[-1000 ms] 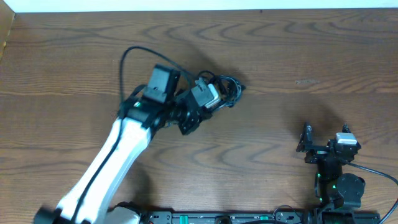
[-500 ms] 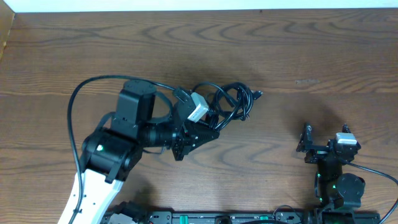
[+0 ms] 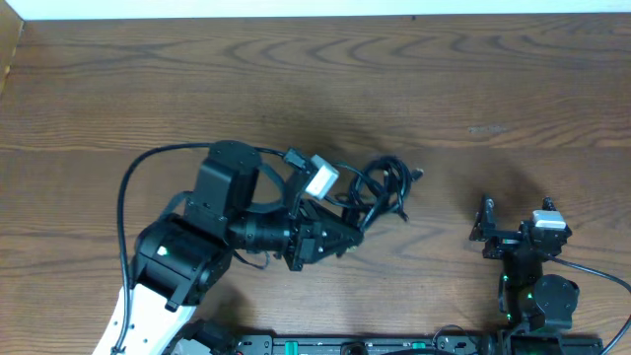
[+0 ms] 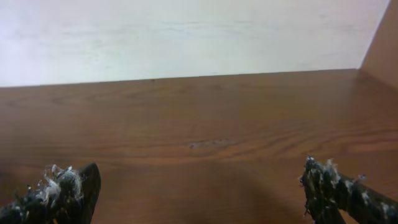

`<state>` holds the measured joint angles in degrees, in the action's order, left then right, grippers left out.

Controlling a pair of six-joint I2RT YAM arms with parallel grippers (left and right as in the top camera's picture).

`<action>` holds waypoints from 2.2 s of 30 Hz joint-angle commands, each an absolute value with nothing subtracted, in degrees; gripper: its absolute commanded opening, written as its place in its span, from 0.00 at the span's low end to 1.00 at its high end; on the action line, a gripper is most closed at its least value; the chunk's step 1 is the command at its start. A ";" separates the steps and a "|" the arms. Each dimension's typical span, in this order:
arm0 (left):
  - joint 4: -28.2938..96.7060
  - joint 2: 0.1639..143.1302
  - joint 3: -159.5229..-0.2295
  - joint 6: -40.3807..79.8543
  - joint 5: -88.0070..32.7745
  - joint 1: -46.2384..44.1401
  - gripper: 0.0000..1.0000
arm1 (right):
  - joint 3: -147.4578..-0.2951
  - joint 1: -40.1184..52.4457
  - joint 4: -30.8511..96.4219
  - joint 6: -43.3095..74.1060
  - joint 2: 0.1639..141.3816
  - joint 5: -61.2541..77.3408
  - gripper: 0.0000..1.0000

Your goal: Untangle cables

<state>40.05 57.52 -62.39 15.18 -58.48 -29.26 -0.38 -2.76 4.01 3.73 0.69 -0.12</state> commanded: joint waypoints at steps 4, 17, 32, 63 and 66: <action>38.13 56.77 -63.24 22.83 -60.47 -31.48 0.07 | -0.36 -2.98 3.60 20.53 0.32 11.07 0.99; 38.11 56.77 -63.24 14.33 -60.47 -31.48 0.08 | -9.34 -3.03 11.90 25.65 5.96 29.32 0.99; 39.03 56.23 -63.24 -4.49 -42.26 -40.10 0.07 | -51.88 -3.01 53.25 3.86 32.86 31.53 0.99; 37.01 54.74 -63.24 -32.62 -18.37 -60.20 0.07 | -59.53 -3.01 58.30 -6.52 36.23 58.67 0.64; 37.01 54.74 -63.24 -32.62 -18.35 -60.20 0.07 | -59.53 -3.01 58.24 -6.52 36.23 58.67 0.50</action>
<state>38.06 55.48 -62.39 -30.96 -18.94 -60.12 -58.54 -2.94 58.04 -6.11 36.36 55.72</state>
